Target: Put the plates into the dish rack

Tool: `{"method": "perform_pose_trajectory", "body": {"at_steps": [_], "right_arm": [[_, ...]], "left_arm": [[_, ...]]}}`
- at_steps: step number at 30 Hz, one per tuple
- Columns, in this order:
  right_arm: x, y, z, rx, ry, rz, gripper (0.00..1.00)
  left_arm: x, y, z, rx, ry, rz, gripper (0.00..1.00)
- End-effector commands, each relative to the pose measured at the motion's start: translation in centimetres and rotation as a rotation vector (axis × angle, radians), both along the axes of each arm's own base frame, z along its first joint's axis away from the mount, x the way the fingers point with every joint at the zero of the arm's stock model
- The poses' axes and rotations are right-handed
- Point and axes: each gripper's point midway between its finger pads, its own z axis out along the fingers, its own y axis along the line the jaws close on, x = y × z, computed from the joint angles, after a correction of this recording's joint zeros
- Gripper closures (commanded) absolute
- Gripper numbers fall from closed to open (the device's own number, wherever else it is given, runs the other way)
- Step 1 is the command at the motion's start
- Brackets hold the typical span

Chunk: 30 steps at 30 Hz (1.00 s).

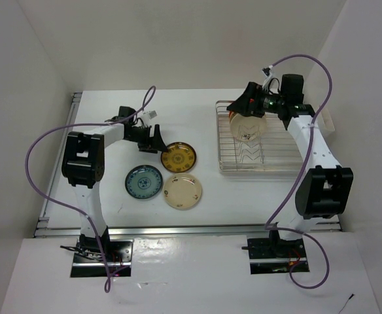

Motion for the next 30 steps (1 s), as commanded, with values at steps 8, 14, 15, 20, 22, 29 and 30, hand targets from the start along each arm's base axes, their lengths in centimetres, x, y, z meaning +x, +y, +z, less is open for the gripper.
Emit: {"method": "perform_pose_trajectory", "body": {"at_steps": [8, 14, 15, 20, 22, 29, 30], "right_arm": [[-5.7, 2.4, 3.2, 0.255, 0.045, 0.040, 0.04], [-4.1, 1.6, 2.5, 0.188, 0.064, -0.019, 0.00], [-3.7, 1.6, 2.9, 0.188, 0.068, -0.020, 0.00], [-2.7, 1.3, 1.1, 0.153, 0.178, -0.055, 0.00], [-2.5, 1.5, 0.6, 0.136, 0.197, -0.051, 0.00], [-0.3, 1.6, -2.4, -0.112, 0.190, -0.132, 0.00], [-0.3, 2.3, -2.5, -0.135, 0.172, -0.101, 0.00]], "left_arm": [[-0.8, -1.7, -1.3, -0.018, 0.027, -0.027, 0.17], [-2.1, -3.1, -2.4, -0.017, 0.072, -0.053, 0.24], [-2.0, -3.0, -2.5, -0.008, 0.071, -0.048, 0.25], [-2.3, -3.2, -3.0, 0.007, 0.085, -0.036, 0.49], [-2.1, -3.3, -3.2, 0.030, 0.072, -0.032, 0.65], [0.4, -3.6, 0.2, 0.014, -0.044, -0.011, 1.00], [0.8, -3.7, 1.0, 0.010, -0.067, -0.010, 1.00]]}}
